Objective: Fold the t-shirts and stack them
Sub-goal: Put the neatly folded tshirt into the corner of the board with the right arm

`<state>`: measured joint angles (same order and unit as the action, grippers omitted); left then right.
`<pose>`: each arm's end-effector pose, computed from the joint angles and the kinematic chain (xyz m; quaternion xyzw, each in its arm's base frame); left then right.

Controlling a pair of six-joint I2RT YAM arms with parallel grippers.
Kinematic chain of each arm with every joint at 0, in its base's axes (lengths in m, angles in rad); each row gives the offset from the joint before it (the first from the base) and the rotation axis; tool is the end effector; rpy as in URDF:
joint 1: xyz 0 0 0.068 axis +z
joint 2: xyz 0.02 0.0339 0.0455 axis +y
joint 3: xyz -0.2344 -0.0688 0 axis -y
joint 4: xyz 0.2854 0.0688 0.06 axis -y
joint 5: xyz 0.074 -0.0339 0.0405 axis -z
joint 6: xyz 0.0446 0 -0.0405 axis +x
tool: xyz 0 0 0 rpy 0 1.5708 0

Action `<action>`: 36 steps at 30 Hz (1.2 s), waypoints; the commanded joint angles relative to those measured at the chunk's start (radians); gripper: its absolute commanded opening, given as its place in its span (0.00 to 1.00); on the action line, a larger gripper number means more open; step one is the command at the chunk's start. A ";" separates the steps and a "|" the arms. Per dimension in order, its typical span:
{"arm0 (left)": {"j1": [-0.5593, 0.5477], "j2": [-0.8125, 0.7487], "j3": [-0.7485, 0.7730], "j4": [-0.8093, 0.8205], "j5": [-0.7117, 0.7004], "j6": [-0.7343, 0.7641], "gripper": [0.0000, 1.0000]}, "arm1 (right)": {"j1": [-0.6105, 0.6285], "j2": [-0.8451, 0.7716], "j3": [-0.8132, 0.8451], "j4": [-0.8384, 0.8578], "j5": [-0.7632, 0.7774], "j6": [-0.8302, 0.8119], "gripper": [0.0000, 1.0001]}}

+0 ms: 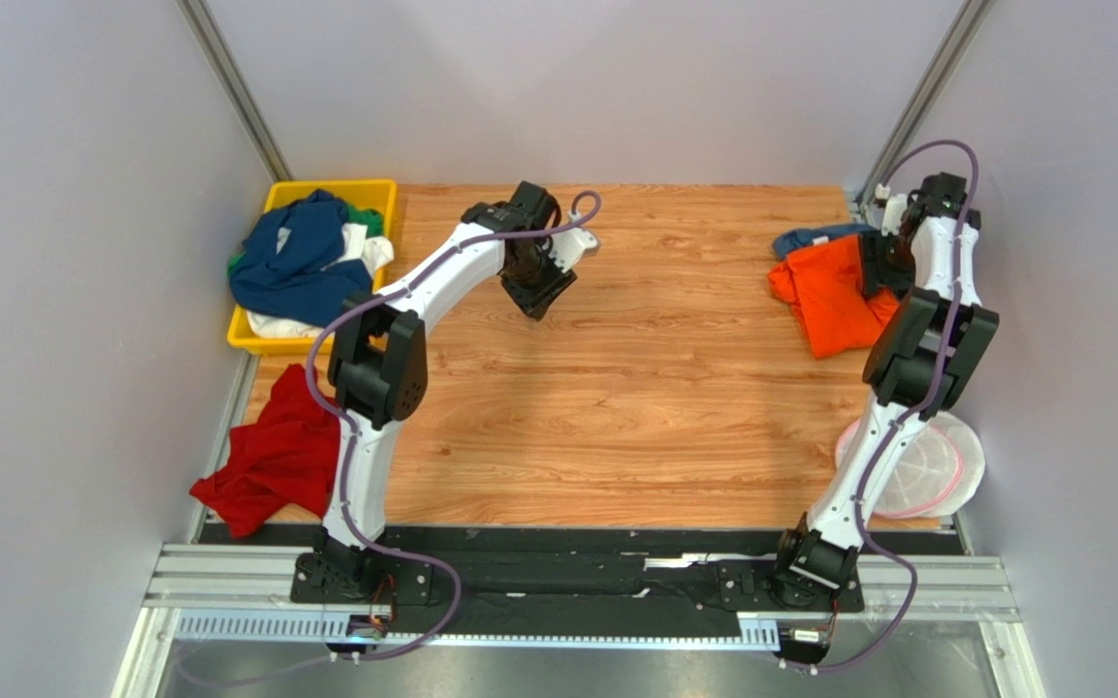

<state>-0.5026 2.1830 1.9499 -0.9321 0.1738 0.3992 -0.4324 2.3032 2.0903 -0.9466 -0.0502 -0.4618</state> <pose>0.4281 -0.2441 0.1894 0.4410 0.8707 -0.0953 0.1960 0.4692 -0.2141 0.1775 -0.0195 0.9784 -0.0661 0.1947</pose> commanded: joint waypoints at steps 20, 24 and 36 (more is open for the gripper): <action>-0.005 -0.126 -0.103 0.117 -0.100 -0.008 0.46 | 0.003 -0.329 -0.241 0.273 0.254 -0.051 0.66; -0.004 -0.254 -0.250 0.258 -0.171 -0.045 0.49 | 0.004 -0.529 -0.369 0.278 0.137 0.006 1.00; 0.001 -0.560 -0.450 0.412 -0.347 -0.146 0.88 | 0.260 -0.967 -0.602 0.152 -0.270 0.195 1.00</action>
<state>-0.5026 1.6772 1.5284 -0.5552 -0.1284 0.3141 -0.3073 1.4048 1.5269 -0.7509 -0.1600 -0.3431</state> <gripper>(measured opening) 0.839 0.998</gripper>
